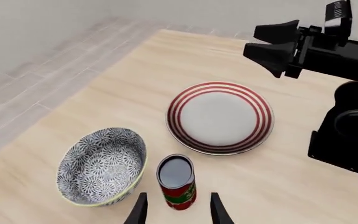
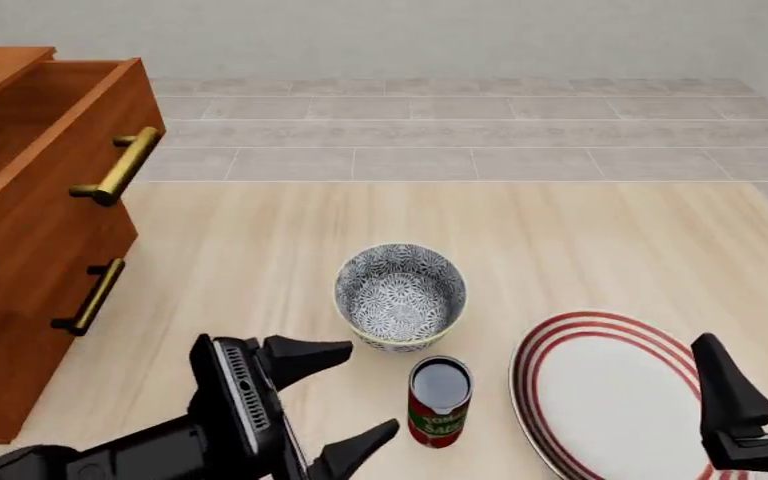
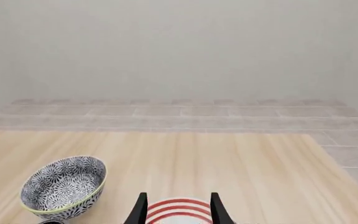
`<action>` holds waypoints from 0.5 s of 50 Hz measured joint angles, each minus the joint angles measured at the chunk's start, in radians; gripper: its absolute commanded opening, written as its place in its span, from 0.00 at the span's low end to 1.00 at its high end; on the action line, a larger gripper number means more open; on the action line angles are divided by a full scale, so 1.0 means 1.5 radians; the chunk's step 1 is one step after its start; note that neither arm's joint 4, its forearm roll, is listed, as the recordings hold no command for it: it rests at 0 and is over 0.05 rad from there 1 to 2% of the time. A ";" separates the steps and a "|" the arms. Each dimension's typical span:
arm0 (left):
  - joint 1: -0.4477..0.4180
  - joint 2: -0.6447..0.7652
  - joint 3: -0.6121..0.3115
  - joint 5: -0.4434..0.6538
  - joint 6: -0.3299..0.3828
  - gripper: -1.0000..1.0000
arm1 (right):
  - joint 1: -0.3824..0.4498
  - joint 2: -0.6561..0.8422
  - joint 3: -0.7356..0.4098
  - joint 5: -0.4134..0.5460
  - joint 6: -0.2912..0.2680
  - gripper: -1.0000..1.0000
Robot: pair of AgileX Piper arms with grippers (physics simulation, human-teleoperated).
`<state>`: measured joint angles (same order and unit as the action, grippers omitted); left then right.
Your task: Put the ketchup in the top drawer of the cabinet.
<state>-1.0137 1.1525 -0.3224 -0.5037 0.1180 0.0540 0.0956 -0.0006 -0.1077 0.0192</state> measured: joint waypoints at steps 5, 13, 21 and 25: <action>-0.007 0.041 -0.009 -0.023 -0.002 1.00 | 0.000 0.017 0.000 -0.012 -0.002 1.00; -0.004 0.098 -0.020 -0.055 -0.008 1.00 | -0.001 0.036 0.000 -0.026 -0.002 1.00; 0.006 0.153 -0.028 -0.089 -0.015 1.00 | -0.002 0.046 0.000 -0.034 -0.003 1.00; 0.014 0.179 -0.027 -0.110 -0.013 1.00 | -0.003 0.049 0.000 -0.035 -0.005 1.00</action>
<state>-0.9929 1.4211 -0.3633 -0.6684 0.0984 0.0491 0.1686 -0.0003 -0.1605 0.0109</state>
